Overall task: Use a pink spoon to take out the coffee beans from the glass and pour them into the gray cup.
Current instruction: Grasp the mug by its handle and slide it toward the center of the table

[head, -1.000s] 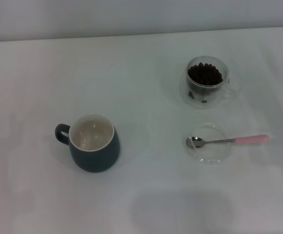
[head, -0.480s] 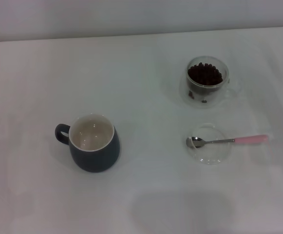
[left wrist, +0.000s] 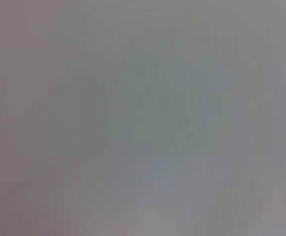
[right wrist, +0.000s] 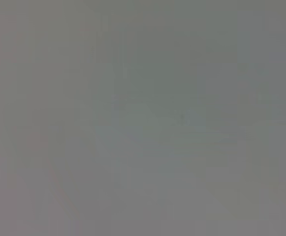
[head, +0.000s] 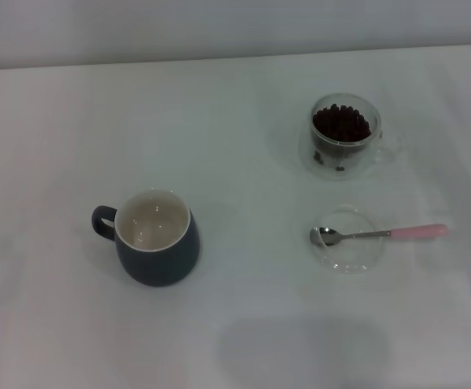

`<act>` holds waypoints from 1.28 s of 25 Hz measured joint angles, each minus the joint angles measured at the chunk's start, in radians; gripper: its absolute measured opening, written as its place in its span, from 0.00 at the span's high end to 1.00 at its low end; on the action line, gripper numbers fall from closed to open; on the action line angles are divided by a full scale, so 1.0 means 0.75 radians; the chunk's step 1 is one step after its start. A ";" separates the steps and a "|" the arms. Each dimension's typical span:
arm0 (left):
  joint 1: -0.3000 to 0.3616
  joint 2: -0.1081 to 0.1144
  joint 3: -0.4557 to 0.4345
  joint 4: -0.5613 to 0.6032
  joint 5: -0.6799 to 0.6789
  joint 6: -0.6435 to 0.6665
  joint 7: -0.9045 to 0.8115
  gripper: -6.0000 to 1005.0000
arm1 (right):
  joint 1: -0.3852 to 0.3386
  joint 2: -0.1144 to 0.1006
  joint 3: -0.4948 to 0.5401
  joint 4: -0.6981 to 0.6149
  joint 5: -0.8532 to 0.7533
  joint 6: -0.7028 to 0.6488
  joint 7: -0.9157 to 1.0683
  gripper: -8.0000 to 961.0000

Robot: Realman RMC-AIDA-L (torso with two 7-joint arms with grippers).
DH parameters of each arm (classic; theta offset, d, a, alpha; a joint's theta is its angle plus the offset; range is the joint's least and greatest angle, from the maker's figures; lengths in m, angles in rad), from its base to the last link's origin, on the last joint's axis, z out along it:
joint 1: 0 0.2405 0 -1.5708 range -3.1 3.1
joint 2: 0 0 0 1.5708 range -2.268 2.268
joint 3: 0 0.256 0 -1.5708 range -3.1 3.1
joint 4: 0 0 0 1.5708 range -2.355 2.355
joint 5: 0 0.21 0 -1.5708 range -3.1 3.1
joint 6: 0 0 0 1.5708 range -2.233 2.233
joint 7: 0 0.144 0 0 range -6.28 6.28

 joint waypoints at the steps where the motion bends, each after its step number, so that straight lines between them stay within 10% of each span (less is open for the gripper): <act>1: 0.002 0.001 0.001 -0.023 0.041 0.000 0.001 0.17 | 0.001 0.000 0.000 -0.002 0.000 0.000 0.002 0.10; 15: -0.302 0.007 0.020 -0.286 0.778 -0.182 0.037 0.17 | 0.004 -0.002 0.000 -0.014 0.000 0.007 0.051 0.10; 32: -0.417 -0.005 0.018 -0.225 0.951 -0.414 0.081 0.17 | 0.034 -0.002 0.000 -0.013 0.000 0.001 0.053 0.10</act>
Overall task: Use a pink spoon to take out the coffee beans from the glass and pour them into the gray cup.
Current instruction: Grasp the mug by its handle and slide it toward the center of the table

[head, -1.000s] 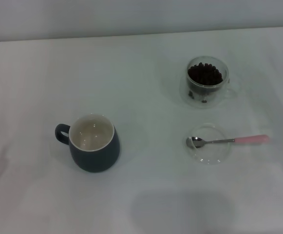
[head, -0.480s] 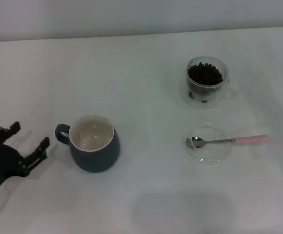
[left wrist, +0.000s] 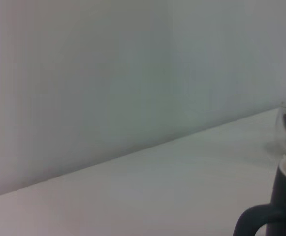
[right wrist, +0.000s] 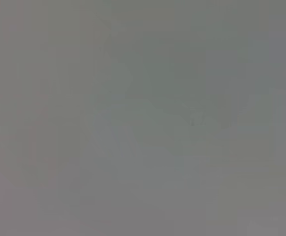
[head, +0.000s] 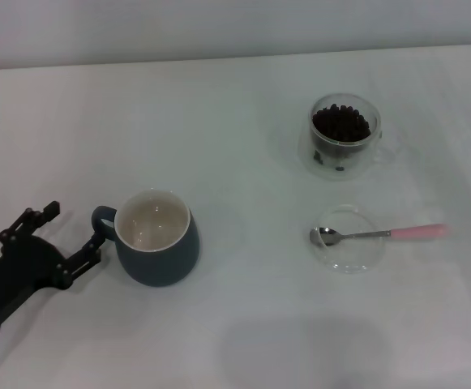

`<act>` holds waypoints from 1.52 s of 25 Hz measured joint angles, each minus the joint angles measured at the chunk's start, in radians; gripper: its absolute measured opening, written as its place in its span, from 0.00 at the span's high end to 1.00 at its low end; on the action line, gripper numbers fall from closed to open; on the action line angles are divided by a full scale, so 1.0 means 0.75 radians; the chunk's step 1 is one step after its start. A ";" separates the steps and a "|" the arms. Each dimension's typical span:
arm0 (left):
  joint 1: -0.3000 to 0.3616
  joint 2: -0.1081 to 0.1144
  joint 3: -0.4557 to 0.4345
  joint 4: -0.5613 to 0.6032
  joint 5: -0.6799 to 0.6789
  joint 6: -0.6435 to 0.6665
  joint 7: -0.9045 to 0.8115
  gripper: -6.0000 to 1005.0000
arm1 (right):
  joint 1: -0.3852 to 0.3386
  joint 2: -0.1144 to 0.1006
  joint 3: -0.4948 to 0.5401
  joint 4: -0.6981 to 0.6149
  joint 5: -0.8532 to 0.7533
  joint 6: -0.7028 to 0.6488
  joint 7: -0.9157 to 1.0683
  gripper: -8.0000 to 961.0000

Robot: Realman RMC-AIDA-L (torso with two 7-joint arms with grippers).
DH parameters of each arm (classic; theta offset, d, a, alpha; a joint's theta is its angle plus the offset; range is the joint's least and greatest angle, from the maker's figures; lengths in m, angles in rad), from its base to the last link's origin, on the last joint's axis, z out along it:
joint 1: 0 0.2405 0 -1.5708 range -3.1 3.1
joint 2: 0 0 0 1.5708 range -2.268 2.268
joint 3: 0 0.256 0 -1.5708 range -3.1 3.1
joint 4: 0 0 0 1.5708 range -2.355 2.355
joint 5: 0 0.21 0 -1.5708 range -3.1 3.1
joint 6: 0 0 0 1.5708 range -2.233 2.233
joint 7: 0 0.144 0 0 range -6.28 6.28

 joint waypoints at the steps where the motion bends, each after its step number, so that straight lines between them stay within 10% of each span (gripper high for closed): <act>1: -0.005 0.000 -0.002 0.016 -0.003 -0.020 0.019 0.17 | 0.000 0.000 0.000 0.000 0.000 0.000 0.000 0.10; 16: -0.046 -0.002 -0.012 0.111 -0.017 -0.133 0.162 0.21 | 0.008 0.002 0.000 0.000 0.000 0.000 0.000 0.10; 38: -0.026 -0.004 -0.012 0.197 -0.063 -0.192 0.406 0.80 | 0.017 0.002 0.000 0.000 0.000 0.002 0.000 0.10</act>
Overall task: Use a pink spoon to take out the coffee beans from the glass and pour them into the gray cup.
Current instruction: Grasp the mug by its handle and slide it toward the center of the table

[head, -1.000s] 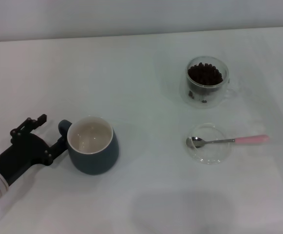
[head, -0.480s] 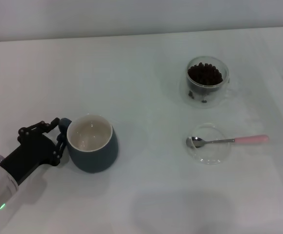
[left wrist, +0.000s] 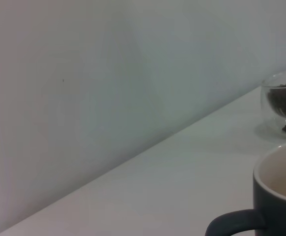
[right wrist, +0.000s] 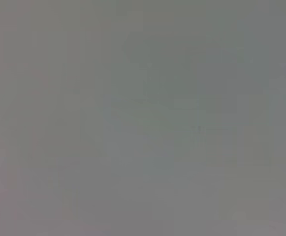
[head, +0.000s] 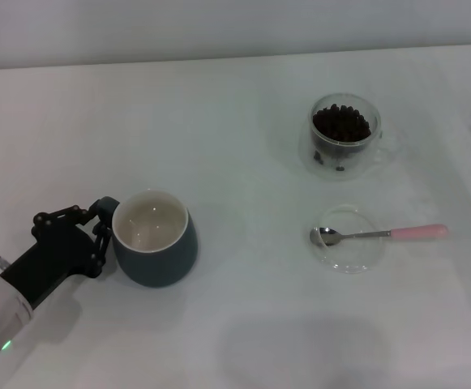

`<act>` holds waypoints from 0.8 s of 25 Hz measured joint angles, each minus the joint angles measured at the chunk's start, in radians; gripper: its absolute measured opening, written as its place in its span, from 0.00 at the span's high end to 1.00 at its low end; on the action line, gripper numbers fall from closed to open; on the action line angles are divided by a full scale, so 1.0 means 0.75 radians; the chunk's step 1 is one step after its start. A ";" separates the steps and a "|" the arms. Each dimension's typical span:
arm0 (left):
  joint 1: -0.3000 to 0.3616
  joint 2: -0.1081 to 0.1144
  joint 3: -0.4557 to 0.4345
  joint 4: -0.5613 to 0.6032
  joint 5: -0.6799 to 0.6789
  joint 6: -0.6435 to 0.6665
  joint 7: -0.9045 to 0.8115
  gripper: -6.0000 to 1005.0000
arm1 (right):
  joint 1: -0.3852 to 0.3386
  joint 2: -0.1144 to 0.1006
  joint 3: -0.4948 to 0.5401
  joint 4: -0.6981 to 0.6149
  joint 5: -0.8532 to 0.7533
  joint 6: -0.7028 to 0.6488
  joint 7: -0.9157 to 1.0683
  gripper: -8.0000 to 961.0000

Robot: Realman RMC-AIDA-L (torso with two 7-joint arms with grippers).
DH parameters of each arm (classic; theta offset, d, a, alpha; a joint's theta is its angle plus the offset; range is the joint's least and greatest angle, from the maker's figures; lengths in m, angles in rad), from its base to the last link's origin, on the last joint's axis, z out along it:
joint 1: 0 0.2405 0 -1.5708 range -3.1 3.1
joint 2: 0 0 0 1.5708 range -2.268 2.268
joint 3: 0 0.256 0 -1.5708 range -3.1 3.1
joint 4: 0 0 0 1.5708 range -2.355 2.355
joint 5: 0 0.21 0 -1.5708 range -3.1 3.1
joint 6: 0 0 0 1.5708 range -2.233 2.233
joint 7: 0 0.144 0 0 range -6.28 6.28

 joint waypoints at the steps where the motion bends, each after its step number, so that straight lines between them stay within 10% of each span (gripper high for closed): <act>1: 0.004 -0.002 -0.003 0.011 -0.001 -0.001 0.005 0.82 | 0.000 0.000 0.000 0.000 0.000 -0.001 0.000 0.10; 20: -0.044 -0.010 -0.053 0.204 -0.003 -0.188 0.084 0.85 | 0.002 -0.002 -0.015 -0.032 -0.004 -0.001 0.001 0.10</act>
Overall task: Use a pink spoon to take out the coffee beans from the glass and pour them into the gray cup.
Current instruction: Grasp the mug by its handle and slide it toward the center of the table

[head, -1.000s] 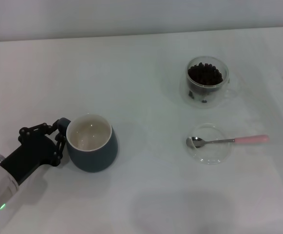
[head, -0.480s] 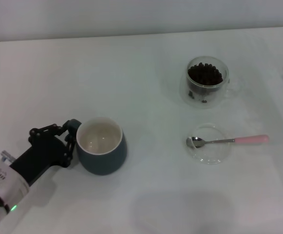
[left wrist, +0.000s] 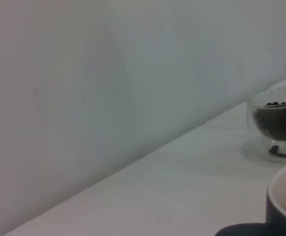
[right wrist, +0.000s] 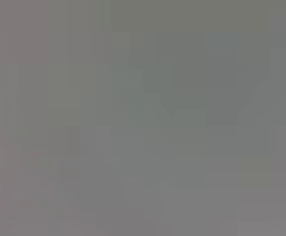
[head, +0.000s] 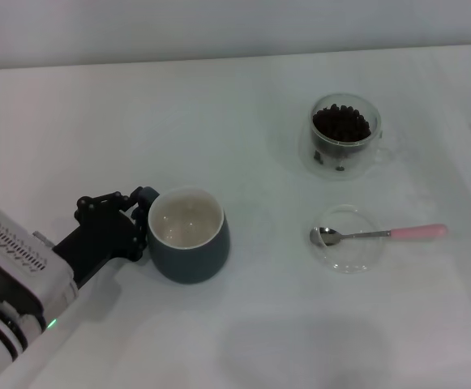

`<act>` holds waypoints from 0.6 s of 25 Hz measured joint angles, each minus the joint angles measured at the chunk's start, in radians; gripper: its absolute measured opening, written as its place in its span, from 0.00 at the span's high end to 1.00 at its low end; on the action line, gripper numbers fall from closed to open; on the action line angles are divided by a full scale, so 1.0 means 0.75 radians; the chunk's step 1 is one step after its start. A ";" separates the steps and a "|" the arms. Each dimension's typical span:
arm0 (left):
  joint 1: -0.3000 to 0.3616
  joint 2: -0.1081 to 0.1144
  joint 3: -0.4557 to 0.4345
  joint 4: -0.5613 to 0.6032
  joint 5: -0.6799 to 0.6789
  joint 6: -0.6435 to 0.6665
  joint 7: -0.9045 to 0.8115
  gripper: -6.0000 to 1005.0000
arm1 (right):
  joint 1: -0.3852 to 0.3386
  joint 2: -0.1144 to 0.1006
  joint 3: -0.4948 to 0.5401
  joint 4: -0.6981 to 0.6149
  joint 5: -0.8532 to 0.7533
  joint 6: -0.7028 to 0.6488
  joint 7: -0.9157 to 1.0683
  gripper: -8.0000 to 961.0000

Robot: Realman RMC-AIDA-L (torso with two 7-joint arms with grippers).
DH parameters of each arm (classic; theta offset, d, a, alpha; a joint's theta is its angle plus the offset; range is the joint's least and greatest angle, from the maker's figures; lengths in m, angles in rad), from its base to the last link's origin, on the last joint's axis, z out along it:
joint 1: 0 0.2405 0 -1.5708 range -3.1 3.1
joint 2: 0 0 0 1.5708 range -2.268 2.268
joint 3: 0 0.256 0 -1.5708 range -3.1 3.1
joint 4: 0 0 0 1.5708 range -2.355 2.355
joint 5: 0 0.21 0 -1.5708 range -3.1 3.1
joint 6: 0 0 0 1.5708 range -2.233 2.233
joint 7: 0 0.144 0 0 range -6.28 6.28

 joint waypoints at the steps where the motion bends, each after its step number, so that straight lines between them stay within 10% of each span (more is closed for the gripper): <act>1: -0.007 0.000 -0.001 0.001 0.000 -0.010 0.000 0.85 | 0.000 0.000 -0.002 -0.003 0.000 0.000 0.002 0.10; 15: 0.045 0.003 -0.004 0.027 -0.030 -0.016 0.039 0.79 | -0.011 -0.002 -0.006 -0.049 -0.002 0.002 0.032 0.10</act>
